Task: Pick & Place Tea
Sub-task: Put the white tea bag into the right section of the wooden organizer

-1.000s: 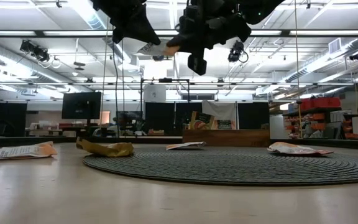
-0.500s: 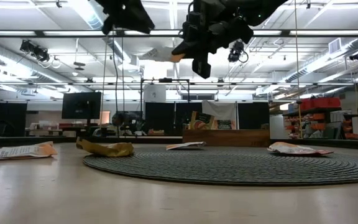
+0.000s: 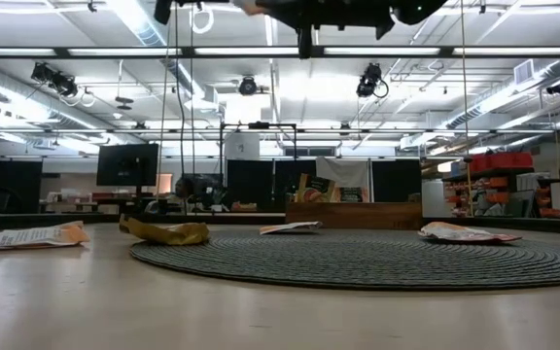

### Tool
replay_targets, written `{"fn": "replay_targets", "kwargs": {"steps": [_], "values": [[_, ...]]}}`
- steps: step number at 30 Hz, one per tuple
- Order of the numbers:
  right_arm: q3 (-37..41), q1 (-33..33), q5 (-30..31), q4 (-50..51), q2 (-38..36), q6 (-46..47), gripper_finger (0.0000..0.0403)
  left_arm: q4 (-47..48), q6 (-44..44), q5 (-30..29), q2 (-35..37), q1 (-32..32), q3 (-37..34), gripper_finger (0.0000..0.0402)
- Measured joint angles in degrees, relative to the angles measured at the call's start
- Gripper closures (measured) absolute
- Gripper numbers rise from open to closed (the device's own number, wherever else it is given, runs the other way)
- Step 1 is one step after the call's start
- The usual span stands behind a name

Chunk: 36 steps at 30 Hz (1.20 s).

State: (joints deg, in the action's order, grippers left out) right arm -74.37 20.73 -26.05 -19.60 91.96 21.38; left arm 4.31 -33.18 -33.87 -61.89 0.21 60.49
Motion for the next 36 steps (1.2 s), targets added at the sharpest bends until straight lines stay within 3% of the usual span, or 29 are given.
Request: {"fn": "replay_targets", "kwargs": {"steps": [9, 16, 22, 27, 32, 36], "values": [[0.0, -0.4, -0.9, -11.9, -0.4, 5.4, 0.0398, -6.1, 2.7, -3.7, 0.0, 0.0, 0.0, 0.0191], [0.0, -1.7, -0.9, -12.5, -0.4, 5.7, 0.0398, -12.1, 6.9, -3.3, -0.8, 0.9, 0.0, 0.0164], [0.0, -2.4, -0.4, -12.0, -0.4, 5.1, 0.0398, -12.4, 6.9, -1.9, -1.2, 1.6, 0.0, 0.0168], [0.0, -2.4, 0.1, -11.2, -0.4, 4.8, 0.0398, -12.7, 6.9, -1.9, -1.2, 1.6, 0.0, 0.0211], [0.0, -2.4, 1.9, -9.4, -0.4, 2.7, 0.0391, -12.9, 6.9, -1.7, -1.2, 1.6, 0.0, 0.0288], [0.0, -2.4, 1.6, -8.7, -0.4, 1.7, 0.0391, -13.0, 9.7, 3.9, -1.2, 2.2, 0.0, 0.0361]]}}
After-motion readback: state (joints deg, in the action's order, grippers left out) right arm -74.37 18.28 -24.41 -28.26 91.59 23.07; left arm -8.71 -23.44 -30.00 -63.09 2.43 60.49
